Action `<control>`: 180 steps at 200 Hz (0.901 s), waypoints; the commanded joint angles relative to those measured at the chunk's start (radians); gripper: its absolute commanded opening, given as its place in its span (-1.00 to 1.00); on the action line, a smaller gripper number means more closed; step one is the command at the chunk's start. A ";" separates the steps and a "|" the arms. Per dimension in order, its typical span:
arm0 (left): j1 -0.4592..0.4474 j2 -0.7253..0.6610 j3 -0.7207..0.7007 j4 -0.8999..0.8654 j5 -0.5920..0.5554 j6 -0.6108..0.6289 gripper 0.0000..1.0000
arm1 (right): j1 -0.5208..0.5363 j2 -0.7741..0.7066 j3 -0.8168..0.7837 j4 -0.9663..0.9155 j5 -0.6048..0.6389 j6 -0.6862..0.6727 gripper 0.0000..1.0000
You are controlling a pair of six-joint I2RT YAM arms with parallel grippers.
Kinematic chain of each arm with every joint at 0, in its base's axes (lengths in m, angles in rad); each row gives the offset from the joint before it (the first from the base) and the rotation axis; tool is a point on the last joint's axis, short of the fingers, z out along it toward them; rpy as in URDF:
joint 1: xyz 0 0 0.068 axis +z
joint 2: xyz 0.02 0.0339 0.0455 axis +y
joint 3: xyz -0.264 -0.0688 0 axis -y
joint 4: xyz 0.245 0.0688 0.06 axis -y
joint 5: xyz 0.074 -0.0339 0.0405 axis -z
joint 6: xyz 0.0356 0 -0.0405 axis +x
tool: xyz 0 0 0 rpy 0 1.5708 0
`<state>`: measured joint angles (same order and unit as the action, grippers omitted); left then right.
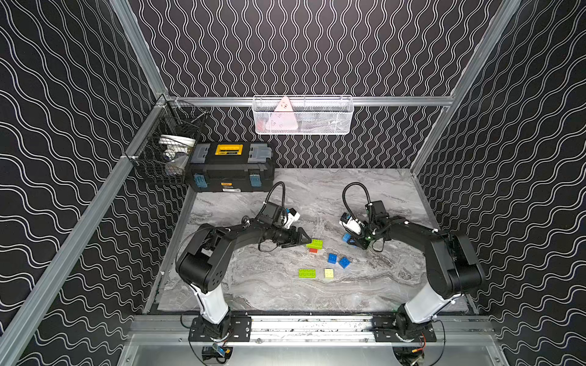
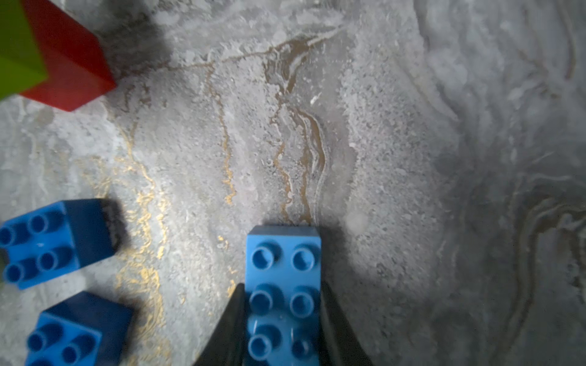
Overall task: Assemble a carrot with lego
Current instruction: Pick up the lego brick from the center of the board, then assemble the lego brick with the lego brick.
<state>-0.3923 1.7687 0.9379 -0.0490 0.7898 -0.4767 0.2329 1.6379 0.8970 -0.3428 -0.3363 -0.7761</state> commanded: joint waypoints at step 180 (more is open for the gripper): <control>0.097 -0.005 -0.070 0.136 0.174 -0.146 0.94 | 0.331 0.140 0.359 -0.290 -0.183 -0.149 -0.47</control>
<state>-0.2783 1.7519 0.8558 0.0544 0.9497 -0.6083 0.5526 1.7599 1.2350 -0.5758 -0.5251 -0.8925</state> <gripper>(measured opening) 0.968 0.333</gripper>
